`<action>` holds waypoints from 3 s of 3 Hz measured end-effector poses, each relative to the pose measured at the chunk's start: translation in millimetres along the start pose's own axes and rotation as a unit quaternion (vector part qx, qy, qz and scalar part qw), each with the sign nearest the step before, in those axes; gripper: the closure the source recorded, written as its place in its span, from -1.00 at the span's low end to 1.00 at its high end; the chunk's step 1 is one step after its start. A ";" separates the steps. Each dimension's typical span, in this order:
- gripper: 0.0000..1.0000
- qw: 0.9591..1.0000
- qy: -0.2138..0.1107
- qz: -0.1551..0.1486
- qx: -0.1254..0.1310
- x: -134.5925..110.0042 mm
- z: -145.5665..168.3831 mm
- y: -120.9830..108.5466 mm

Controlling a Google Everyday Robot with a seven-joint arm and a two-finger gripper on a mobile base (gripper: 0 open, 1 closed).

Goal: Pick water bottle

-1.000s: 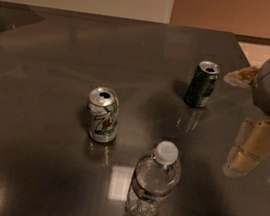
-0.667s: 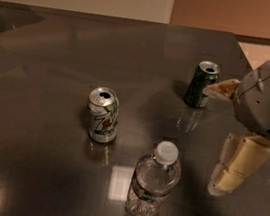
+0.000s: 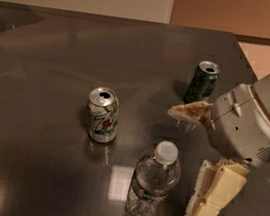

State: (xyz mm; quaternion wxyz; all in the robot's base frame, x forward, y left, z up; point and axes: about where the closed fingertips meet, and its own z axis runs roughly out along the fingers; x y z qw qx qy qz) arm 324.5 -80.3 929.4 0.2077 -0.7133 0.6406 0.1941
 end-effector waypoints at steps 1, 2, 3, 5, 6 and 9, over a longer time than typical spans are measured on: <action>-1.00 0.999 -0.044 -0.011 -0.025 -16.8 9.8 13.4; -1.00 0.997 -0.070 -0.025 -0.038 -29.4 19.4 21.9; -0.68 0.995 -0.082 -0.028 -0.040 -33.0 23.5 23.4; 0.25 0.994 -0.095 -0.045 -0.033 -45.9 7.8 25.2; 0.72 0.994 -0.086 -0.056 -0.024 -59.3 -17.8 22.5; 1.00 0.993 -0.063 -0.096 0.002 -111.3 -95.2 -6.9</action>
Offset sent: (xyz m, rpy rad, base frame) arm -0.0378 0.0480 -0.0055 0.1903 0.0728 0.1391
